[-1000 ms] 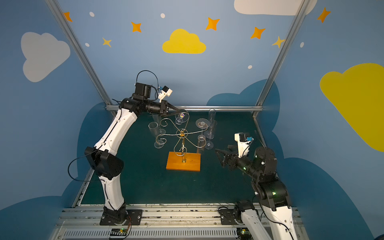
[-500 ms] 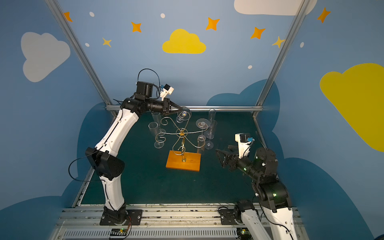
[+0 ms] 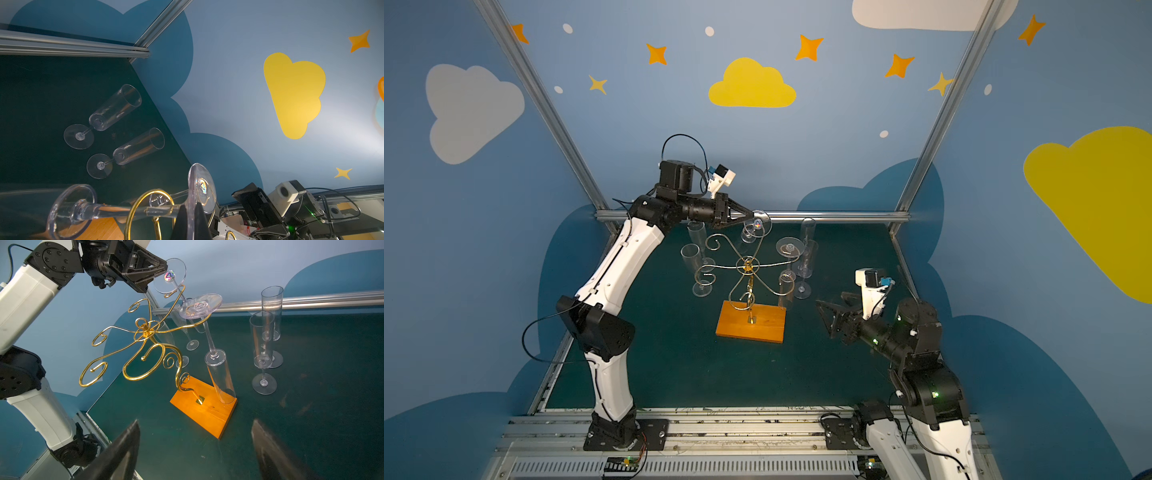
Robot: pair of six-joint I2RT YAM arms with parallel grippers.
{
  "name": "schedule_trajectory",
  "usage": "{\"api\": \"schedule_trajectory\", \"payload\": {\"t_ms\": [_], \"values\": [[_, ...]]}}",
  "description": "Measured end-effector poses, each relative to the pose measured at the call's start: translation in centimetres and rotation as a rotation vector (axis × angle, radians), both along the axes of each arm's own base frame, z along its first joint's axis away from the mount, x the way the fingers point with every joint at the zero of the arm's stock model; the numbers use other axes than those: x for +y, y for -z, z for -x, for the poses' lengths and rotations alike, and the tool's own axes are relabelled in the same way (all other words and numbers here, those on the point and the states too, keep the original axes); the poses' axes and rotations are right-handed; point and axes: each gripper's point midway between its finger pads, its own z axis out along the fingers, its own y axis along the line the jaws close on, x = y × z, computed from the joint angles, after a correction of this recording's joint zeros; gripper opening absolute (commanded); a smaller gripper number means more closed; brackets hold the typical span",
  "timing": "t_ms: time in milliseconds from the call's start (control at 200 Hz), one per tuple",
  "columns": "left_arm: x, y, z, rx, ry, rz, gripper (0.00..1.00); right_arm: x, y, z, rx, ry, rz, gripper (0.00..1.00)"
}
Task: Take the wine glass off the wine glass rack
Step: 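Close the left gripper on the hanging glass stem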
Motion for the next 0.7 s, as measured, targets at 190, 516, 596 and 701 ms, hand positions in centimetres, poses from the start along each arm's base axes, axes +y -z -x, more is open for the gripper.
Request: {"api": "schedule_trajectory", "payload": {"t_ms": [190,516,596,701], "values": [[-0.8,0.1,0.2,0.011,0.011,0.006,0.03,0.0,-0.1,0.1,-0.004,0.001,0.000,0.83],[-1.3,0.9,1.2,0.029,0.026,0.002,0.03,-0.1,-0.1,0.3,-0.005,0.004,0.000,0.84],[-1.1,0.7,1.9,0.030,0.026,0.001,0.03,-0.1,-0.1,0.3,-0.005,0.004,0.000,0.84],[-1.0,-0.1,2.9,0.023,0.028,0.006,0.03,-0.2,-0.1,0.5,-0.006,0.004,0.000,0.84]]}}
